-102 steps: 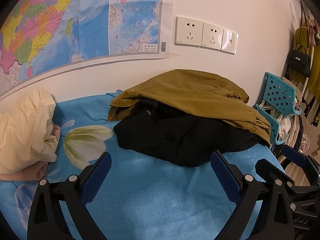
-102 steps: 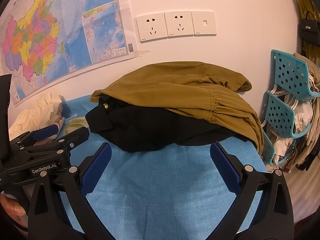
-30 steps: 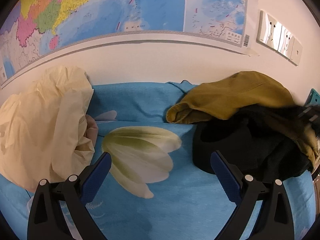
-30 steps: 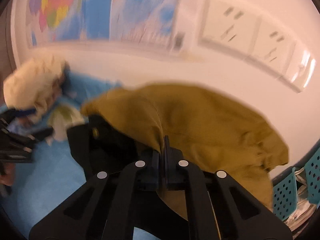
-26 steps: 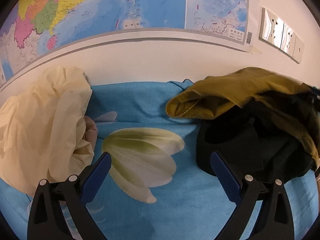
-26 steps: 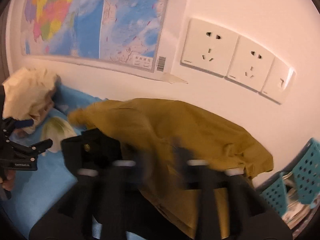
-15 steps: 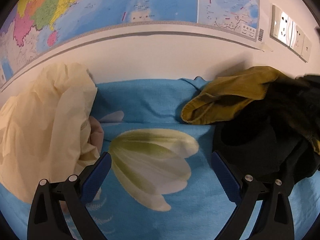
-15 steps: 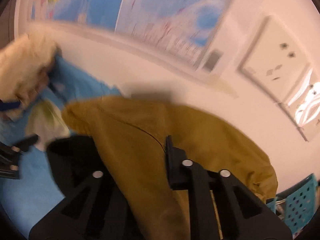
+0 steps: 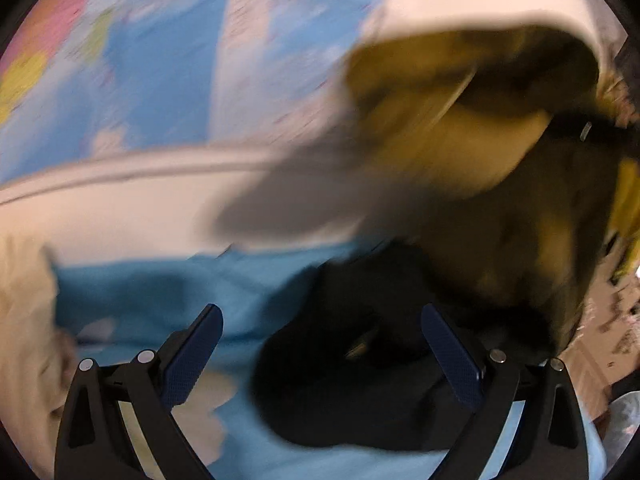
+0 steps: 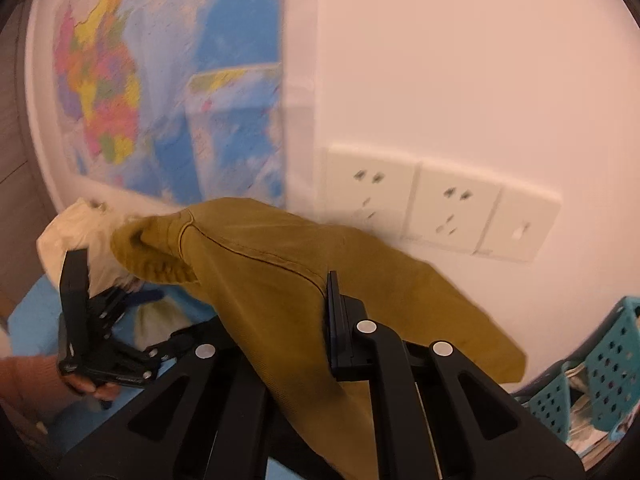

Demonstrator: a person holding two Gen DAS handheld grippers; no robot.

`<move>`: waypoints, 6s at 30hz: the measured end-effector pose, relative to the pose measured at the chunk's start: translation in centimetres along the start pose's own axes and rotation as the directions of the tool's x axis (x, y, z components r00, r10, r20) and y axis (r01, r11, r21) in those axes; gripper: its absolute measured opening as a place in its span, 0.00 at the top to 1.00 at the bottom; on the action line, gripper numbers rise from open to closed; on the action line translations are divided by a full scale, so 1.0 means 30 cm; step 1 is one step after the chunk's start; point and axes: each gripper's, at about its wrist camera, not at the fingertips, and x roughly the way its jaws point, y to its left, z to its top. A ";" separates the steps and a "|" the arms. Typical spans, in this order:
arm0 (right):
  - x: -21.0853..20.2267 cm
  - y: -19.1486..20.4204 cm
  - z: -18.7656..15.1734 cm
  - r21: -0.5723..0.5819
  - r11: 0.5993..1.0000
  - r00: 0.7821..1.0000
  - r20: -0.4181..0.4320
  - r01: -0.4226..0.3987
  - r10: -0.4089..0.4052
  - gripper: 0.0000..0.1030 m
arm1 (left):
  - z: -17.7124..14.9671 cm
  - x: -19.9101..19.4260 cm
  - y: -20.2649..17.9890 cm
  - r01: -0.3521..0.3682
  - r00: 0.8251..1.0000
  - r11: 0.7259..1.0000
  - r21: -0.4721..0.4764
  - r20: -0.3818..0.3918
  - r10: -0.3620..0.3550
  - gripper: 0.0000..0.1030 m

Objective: Fold large clothes

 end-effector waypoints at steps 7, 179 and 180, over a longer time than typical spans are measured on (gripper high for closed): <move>0.008 0.049 -0.069 -0.124 0.991 0.997 -0.056 -0.053 0.047 0.83 | 0.097 0.062 0.025 -0.019 1.000 0.998 -0.062 0.022 0.021 0.43; -0.154 -0.203 -0.916 0.513 0.847 0.972 -0.096 -0.138 0.216 0.07 | 0.063 -0.337 0.545 -0.030 0.978 0.998 0.048 -0.204 0.039 0.26; -0.160 -0.178 -0.965 0.528 0.832 0.962 -0.094 -0.169 0.256 0.07 | 0.045 -0.365 0.550 -0.030 0.979 0.998 0.049 -0.202 0.040 0.25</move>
